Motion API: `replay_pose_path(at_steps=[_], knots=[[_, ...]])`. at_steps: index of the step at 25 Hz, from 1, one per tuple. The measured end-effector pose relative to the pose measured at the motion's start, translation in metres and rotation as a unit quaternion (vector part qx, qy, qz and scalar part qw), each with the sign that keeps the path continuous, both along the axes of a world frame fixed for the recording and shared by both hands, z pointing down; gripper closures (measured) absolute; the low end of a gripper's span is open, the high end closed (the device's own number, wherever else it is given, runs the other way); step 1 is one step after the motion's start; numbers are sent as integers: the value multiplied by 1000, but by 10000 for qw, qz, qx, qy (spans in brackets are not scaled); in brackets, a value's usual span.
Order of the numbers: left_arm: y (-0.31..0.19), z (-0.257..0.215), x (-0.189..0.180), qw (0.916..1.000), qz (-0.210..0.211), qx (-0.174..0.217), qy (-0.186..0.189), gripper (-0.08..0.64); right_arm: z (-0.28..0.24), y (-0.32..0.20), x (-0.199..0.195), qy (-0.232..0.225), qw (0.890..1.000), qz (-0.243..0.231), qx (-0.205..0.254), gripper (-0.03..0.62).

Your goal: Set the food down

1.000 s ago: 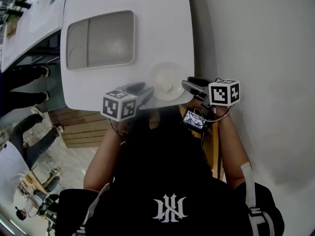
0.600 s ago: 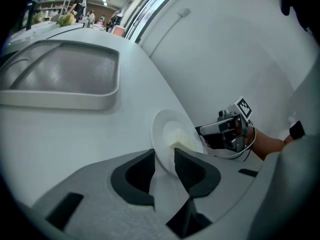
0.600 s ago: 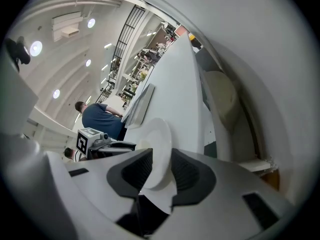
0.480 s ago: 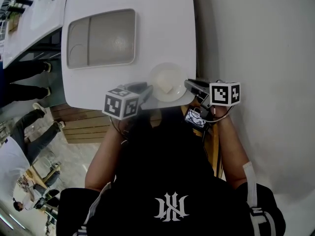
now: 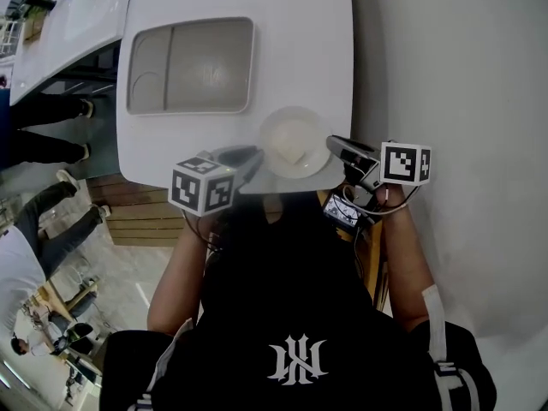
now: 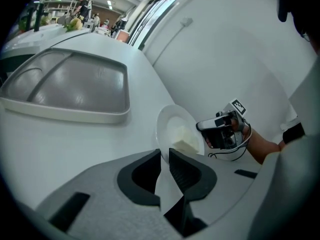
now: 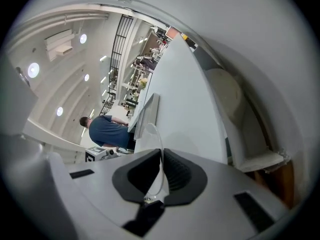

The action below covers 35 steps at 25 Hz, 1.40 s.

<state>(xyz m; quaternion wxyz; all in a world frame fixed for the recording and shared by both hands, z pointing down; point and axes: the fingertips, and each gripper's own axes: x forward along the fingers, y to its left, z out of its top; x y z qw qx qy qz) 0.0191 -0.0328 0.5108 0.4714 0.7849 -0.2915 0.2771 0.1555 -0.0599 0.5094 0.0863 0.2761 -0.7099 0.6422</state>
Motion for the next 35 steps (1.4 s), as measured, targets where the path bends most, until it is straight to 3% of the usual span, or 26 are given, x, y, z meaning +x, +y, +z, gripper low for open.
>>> replay_pose_path(at_steps=[7,16,21,28,35], knots=[[-25,-32,-48,9992,-152,344,107,509,-36,-31,-49,-86,9994,-108,312,574],[-85,-41,-131,9980,-261,580,-1,509,-44,-89,-132,62,9981,-259,561,574],[-96,-41,-147,9976,-294,625,-80,509,-44,-101,-147,134,9976,-255,628,574],[-134,-23,-182,9970,-210,644,-373,509,-26,-138,-183,218,9981,-223,536,574],[-168,-10,-213,9928,143,797,-878,509,-7,-167,-215,667,9957,-351,539,572]])
